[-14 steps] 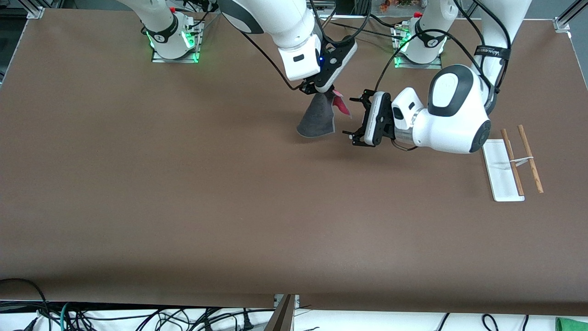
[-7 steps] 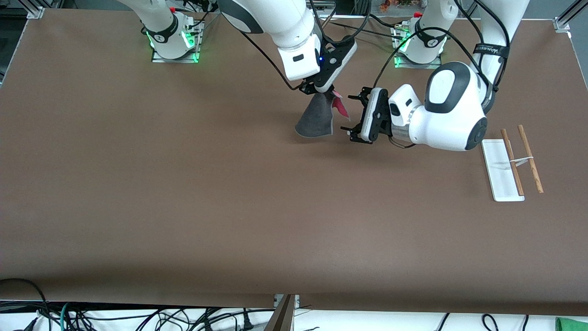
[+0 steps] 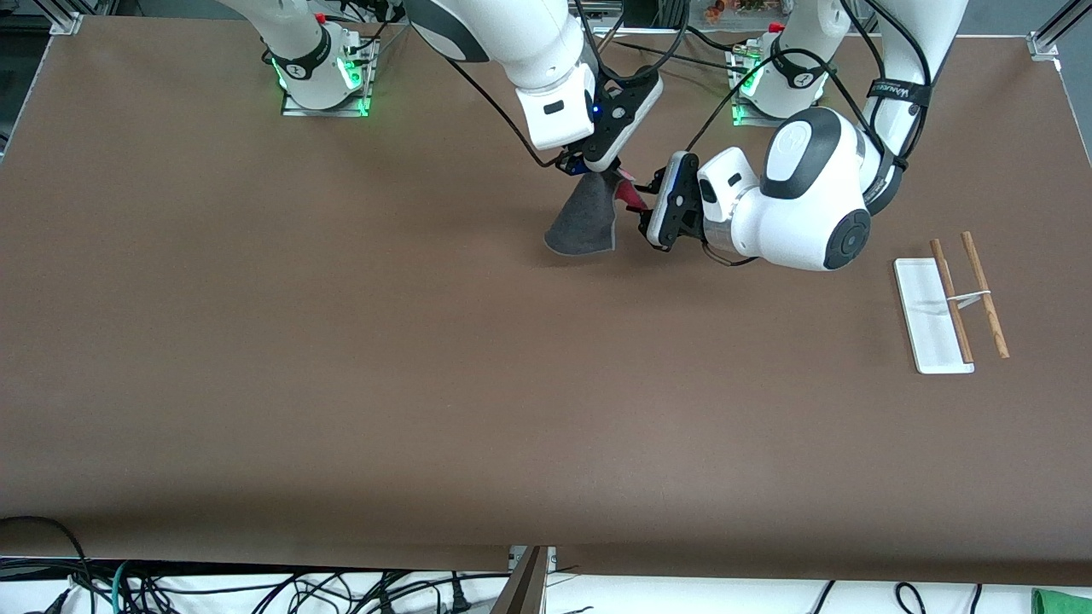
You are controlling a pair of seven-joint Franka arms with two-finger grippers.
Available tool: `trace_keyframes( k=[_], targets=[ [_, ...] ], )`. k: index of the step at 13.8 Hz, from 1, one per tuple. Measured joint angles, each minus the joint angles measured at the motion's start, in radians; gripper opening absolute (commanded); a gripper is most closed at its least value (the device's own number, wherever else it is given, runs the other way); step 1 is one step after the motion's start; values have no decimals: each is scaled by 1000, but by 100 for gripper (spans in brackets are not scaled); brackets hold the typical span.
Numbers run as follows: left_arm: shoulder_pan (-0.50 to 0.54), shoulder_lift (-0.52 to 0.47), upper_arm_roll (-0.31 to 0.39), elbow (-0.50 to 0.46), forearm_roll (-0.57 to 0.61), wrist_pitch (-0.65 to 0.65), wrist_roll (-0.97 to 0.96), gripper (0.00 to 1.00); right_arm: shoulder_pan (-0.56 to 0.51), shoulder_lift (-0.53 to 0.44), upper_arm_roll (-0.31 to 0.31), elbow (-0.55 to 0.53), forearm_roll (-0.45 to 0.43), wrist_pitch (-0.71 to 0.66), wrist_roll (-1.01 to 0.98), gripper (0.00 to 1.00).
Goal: Pass towel and hang on rack
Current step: 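Grasp the hanging towel with the left gripper below the right gripper, then open the right gripper while the left gripper pulls the towel away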
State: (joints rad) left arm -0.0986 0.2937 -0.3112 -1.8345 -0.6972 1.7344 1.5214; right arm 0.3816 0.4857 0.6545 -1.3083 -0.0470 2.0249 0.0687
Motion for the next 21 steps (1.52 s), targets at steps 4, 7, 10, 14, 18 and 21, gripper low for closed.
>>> trace_keyframes(
  k=[4,7,10,14,18,21],
  targets=[
    [4,0,0,0,0,0,1,0,0,0,0,0,0,0,0,0],
    [19,-1,1,2,0,-26,1,0,-3,0,0,0,0,0,0,9],
    [32,-6,4,8,0,-65,1,0,-15,0,0,0,0,-1,-4,100],
    [49,-15,6,19,0,-98,1,0,-29,-1,0,0,0,-7,-11,100],
    [70,-15,12,33,1,-129,-32,0,-75,-26,-3,3,-3,-85,-11,100],
    [112,-20,26,74,70,-198,-90,0,-152,-37,-22,5,-5,-210,-11,100]
  ],
)
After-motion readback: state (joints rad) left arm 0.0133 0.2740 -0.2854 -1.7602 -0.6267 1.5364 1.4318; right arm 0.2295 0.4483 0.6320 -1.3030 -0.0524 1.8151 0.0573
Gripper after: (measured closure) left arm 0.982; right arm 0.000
